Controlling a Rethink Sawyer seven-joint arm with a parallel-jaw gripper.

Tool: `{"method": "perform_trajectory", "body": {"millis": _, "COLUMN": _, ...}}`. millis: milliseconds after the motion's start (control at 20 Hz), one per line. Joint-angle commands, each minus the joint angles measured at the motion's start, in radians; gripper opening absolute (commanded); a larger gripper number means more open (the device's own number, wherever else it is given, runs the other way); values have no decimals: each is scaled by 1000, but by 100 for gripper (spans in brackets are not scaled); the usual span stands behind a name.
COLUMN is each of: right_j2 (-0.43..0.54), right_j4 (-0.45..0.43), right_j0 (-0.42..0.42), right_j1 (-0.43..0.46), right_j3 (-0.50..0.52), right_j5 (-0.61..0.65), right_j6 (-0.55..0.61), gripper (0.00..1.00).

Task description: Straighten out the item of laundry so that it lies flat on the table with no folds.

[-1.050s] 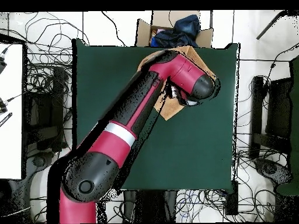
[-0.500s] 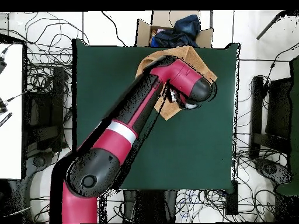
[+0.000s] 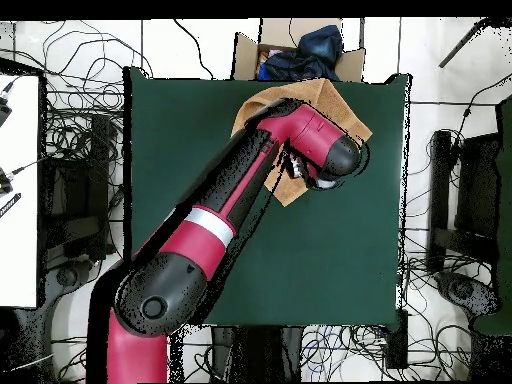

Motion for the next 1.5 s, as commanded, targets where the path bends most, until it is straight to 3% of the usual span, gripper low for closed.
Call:
{"method": "perform_trajectory", "body": {"millis": 50, "right_j2": 126, "right_j4": 37, "right_j0": -2, "right_j1": 25, "right_j3": -61, "right_j5": -102, "right_j6": 30, "gripper": 100}}
{"method": "perform_trajectory", "body": {"millis": 700, "right_j2": 111, "right_j4": 45, "right_j0": 19, "right_j1": 32, "right_j3": -38, "right_j5": -119, "right_j6": 87, "gripper": 100}}
{"method": "perform_trajectory", "body": {"millis": 1500, "right_j2": 25, "right_j4": -38, "right_j0": 49, "right_j1": 152, "right_j3": -34, "right_j5": -121, "right_j6": 232, "gripper": 100}}
